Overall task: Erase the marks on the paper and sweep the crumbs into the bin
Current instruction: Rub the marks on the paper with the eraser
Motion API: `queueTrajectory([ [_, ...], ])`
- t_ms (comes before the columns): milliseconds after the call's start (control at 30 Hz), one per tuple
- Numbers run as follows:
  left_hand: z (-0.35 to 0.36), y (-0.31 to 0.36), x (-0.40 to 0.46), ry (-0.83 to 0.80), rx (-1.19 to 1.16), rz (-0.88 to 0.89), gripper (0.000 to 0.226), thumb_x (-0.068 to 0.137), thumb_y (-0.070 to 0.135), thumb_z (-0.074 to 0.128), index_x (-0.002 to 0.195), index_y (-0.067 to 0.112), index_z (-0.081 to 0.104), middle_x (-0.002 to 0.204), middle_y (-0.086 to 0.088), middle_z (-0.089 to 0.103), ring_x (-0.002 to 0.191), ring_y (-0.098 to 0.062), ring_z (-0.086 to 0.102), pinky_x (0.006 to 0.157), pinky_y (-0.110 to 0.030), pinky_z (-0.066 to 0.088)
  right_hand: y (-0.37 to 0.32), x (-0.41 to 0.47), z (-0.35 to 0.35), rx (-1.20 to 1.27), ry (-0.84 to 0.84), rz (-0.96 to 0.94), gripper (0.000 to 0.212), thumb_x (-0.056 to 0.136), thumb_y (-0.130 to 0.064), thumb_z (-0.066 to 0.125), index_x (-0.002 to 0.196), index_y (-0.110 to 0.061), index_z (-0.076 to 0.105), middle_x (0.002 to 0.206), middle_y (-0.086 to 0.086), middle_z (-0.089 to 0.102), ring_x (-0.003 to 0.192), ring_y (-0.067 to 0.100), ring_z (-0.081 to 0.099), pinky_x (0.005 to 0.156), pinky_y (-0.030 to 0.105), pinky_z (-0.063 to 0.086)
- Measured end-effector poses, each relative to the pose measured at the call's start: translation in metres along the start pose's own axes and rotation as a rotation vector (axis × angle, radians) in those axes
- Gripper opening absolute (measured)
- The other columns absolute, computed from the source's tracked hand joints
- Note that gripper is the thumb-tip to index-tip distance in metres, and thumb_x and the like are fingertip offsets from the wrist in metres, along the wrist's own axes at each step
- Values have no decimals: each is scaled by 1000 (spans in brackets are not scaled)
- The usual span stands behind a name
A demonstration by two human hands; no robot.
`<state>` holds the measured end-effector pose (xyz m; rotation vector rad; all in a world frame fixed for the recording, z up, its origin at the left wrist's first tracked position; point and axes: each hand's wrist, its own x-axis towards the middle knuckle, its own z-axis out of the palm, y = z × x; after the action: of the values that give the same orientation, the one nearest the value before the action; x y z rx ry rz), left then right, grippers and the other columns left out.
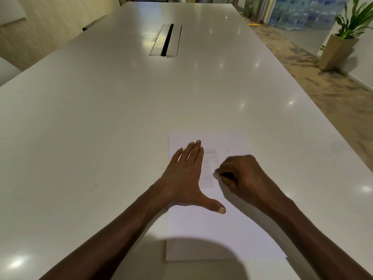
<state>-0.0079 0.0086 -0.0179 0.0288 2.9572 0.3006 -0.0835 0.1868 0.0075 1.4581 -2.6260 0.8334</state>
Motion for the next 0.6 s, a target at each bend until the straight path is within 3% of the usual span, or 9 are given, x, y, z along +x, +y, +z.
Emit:
queueTrajectory([
  [200,1,-1,0,4,2,5,160,43,105,44,154,8,-19,159,-2,-34,146,-15,-32,123,-45,-7,7,23,7,-1,54,-17,16,72,3,67,72,-9,78,68,5,74,60,16,67,61,25,54],
  [433,0,-2,0,8,-6,3,159,44,105,43,153,9,-21,159,-1,-33,146,-16,-31,123,-45,-6,27,74,16,-75,85,-7,15,79,-9,66,68,-7,76,63,8,71,56,22,65,56,27,51],
  [600,0,0,-1,8,-18,1,159,44,104,46,154,9,-20,159,-1,-33,147,-15,-30,123,-44,-7,25,59,11,-76,53,-30,15,83,-14,67,74,-8,78,68,7,73,59,19,66,61,28,53],
])
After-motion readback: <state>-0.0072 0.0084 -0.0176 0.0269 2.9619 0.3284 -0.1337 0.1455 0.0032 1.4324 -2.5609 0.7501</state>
